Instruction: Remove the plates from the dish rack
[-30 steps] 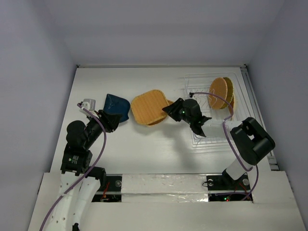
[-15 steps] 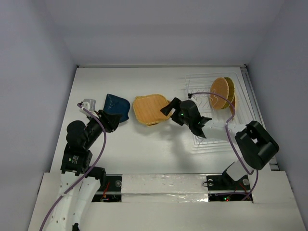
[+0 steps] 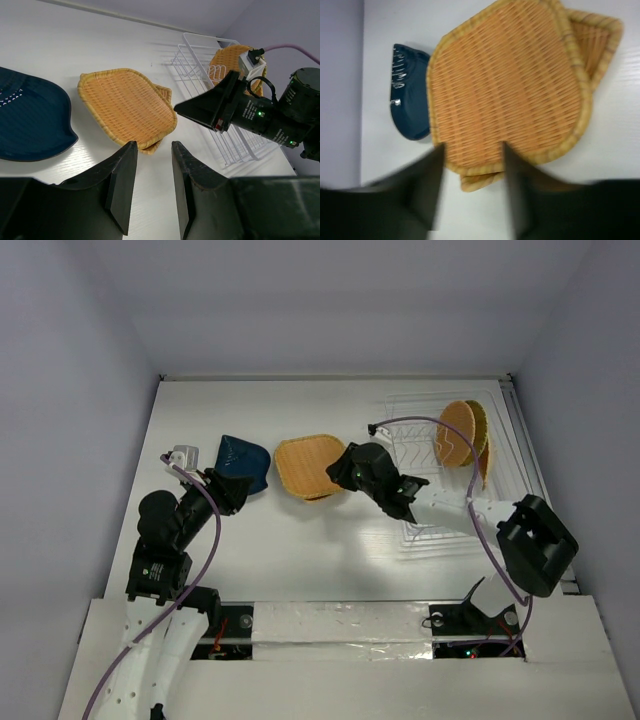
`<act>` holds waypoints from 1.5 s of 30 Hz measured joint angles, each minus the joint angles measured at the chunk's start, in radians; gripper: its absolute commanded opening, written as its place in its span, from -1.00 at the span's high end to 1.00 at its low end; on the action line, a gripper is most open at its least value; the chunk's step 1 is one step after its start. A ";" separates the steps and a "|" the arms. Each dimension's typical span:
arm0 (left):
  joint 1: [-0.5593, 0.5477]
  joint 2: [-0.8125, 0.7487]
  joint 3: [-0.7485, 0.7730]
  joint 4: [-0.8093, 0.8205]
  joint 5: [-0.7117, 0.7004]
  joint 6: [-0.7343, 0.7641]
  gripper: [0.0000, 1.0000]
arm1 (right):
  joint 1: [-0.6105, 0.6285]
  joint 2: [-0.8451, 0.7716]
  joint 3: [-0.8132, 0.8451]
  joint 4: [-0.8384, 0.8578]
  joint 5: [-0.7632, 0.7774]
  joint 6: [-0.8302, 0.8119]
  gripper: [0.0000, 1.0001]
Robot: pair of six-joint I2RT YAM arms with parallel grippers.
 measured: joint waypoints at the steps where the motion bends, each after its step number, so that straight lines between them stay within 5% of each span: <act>1: 0.000 0.000 0.000 0.000 0.000 0.000 0.38 | 0.012 -0.002 0.011 -0.010 0.004 -0.011 1.00; 10: 0.000 -0.014 0.000 0.000 0.000 0.000 0.38 | -0.066 -0.245 0.078 -0.212 0.197 -0.199 0.97; 13: -0.001 -0.020 0.000 0.000 0.000 0.000 0.38 | -0.200 -0.334 0.098 -0.278 0.264 -0.263 0.65; 16: -0.001 -0.023 0.000 0.000 0.000 0.000 0.38 | -0.367 -0.412 0.089 -0.342 0.290 -0.322 -0.07; 18: -0.001 -0.026 0.000 0.000 0.000 0.000 0.38 | -0.482 -0.450 0.069 -0.359 0.282 -0.365 -0.24; 26: -0.001 -0.025 0.000 0.000 0.000 0.000 0.38 | -0.690 -0.352 0.060 -0.366 0.133 -0.464 -0.05; 40: -0.001 -0.025 0.000 0.000 0.000 0.000 0.38 | -0.753 -0.153 0.069 -0.356 0.037 -0.486 0.07; 45: -0.001 -0.025 0.000 0.000 0.000 0.000 0.38 | -0.753 -0.097 0.098 -0.348 0.053 -0.495 0.54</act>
